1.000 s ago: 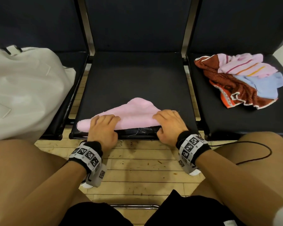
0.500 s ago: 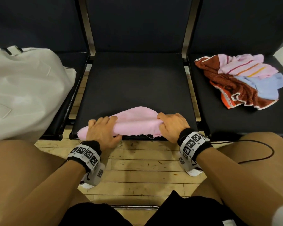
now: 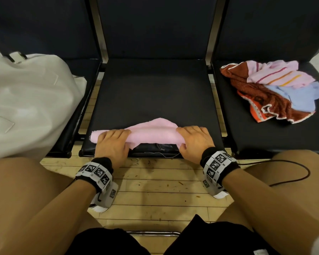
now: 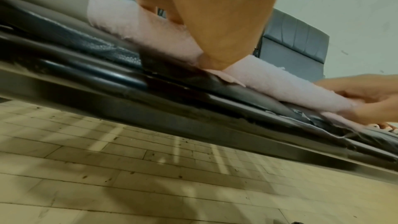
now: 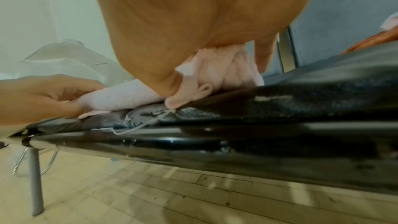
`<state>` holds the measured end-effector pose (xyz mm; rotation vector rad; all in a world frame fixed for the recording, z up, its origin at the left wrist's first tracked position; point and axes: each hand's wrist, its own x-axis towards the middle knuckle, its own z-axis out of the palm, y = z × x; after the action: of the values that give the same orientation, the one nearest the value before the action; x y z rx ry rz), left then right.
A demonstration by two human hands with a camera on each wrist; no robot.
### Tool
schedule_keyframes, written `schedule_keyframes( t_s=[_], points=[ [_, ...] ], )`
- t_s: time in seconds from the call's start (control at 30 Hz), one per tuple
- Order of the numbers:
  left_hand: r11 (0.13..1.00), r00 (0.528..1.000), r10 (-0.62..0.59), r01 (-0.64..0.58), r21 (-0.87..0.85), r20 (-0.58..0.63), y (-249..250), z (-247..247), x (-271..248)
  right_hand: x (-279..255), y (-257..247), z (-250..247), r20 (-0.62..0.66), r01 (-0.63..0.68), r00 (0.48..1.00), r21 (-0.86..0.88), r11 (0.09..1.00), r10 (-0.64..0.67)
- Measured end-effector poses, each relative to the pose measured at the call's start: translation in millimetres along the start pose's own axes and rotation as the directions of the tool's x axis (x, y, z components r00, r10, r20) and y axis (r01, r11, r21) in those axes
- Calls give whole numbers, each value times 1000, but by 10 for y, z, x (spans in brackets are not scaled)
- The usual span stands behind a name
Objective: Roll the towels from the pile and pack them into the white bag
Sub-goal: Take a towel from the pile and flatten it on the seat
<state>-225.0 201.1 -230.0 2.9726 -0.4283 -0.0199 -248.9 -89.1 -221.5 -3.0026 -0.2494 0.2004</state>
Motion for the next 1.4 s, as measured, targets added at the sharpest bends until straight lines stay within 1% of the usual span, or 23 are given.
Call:
schedule_keyframes(
  t_s=[0.1,0.2,0.3,0.4,0.43,0.53,0.6,0.67,0.73,0.83,0.9,0.97,1.03,1.1,1.13,1.17,1.2,1.23,1.27,1.3,1.33,1.37,1.4],
  points=[
    [998,997,-62,61,35,39,-55,-46,38,5,56,-35,79,-108,991,26,994,106],
    [991,994,-97,93,91,42,-96,-123,65,22,99,-98,114,-144,983,-9,990,144],
    [990,994,-101,105,98,-37,-96,-219,92,27,113,-151,47,-165,985,-26,986,166],
    [990,985,-129,135,43,-116,-106,-346,139,15,119,-282,-73,-187,979,66,980,191],
    [989,981,-142,146,18,-131,-110,-392,153,9,130,-321,-87,-191,976,80,978,198],
    [984,966,-177,168,-62,-189,-104,-554,197,-10,175,-454,-65,-181,980,108,977,189],
    [983,957,-177,159,-96,-232,-78,-655,245,-19,216,-560,-51,-180,980,192,965,193],
    [983,952,-167,143,-113,-257,-56,-774,310,-27,251,-683,-50,-236,965,245,940,256],
    [984,955,-160,134,-120,-251,-37,-903,417,-36,286,-819,-96,-270,946,293,917,310],
    [986,952,-141,111,-122,-271,26,-1134,624,-12,353,-1053,-215,-220,929,337,915,303],
    [988,926,-123,82,-127,-357,101,-1296,764,46,424,-1231,-337,-199,890,322,926,308],
    [986,884,-130,68,-151,-448,168,-1425,866,85,486,-1389,-461,-199,825,305,931,327],
    [986,864,-131,61,-156,-486,186,-1448,900,99,533,-1431,-506,-210,799,273,939,325],
    [989,881,-106,48,-136,-461,149,-1321,874,83,561,-1320,-482,-203,809,305,930,335],
    [992,901,-91,47,-113,-425,115,-1202,838,55,566,-1210,-443,-205,824,347,915,352],
    [995,924,-80,53,-82,-373,82,-1068,777,19,566,-1051,-388,-215,851,358,909,354],
    [997,949,-71,58,-53,-306,38,-910,693,-28,553,-871,-319,-227,890,311,923,327],
    [998,974,-63,61,-14,-218,-3,-752,595,-82,546,-679,-237,-227,930,235,945,282],
    [997,992,-57,62,37,-110,-43,-597,481,-132,534,-491,-150,-218,958,178,960,245],
    [994,999,-53,52,94,1,-88,-455,377,-166,517,-349,-73,-211,972,149,966,224],
    [991,994,-56,44,125,94,-125,-344,286,-181,497,-255,-14,-213,976,130,968,217],
    [992,986,-66,48,116,155,-159,-274,223,-175,487,-196,14,-208,978,125,970,208],
    [995,981,-75,61,83,177,-182,-254,192,-165,491,-178,30,-197,980,132,971,195]
  ],
)
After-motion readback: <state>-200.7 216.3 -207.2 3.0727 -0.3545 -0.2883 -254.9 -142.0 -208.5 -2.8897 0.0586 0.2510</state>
